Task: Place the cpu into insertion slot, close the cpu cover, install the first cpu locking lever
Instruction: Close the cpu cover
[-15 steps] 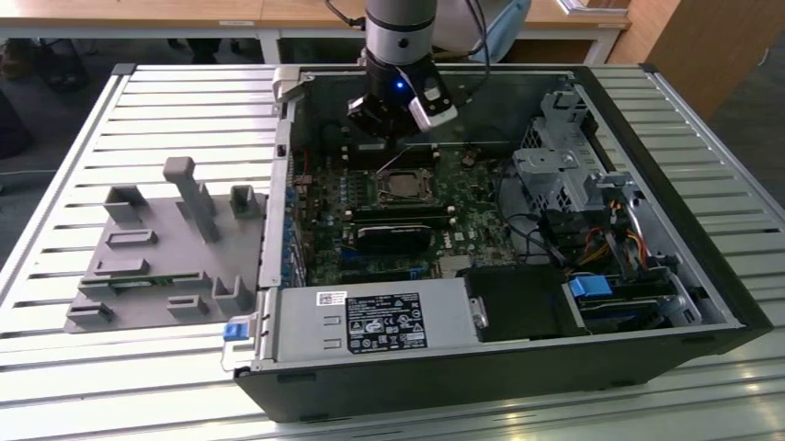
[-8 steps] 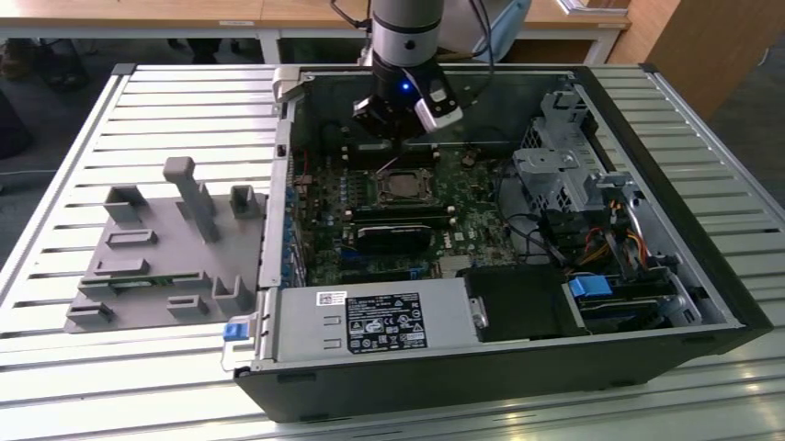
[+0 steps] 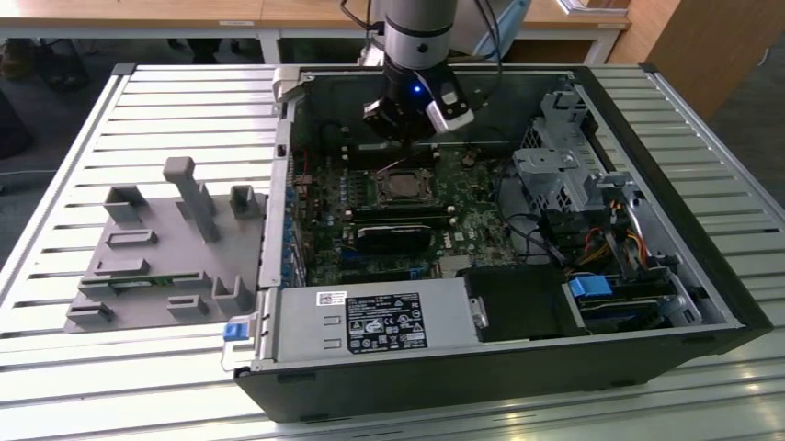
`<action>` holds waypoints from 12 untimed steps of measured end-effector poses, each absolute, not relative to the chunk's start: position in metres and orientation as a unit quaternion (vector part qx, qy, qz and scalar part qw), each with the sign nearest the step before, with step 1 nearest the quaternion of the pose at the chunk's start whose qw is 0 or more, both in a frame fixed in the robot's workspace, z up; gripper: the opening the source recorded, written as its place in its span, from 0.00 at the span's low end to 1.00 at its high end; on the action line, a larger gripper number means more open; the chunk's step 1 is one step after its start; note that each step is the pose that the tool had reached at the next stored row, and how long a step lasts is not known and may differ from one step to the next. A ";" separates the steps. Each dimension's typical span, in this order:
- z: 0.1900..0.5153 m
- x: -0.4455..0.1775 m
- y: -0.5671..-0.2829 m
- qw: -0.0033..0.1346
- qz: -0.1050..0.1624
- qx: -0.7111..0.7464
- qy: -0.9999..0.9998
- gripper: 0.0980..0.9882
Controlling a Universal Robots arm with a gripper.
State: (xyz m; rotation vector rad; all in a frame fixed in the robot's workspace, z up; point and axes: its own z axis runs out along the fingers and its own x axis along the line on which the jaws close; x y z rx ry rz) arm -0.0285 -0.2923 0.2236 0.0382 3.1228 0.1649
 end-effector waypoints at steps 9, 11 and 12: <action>0.213 -0.020 -0.292 0.007 0.053 0.012 0.999 0.01; 0.211 -0.019 -0.292 0.007 0.053 0.012 0.999 0.01; 0.210 -0.018 -0.292 0.007 0.053 0.012 0.999 0.01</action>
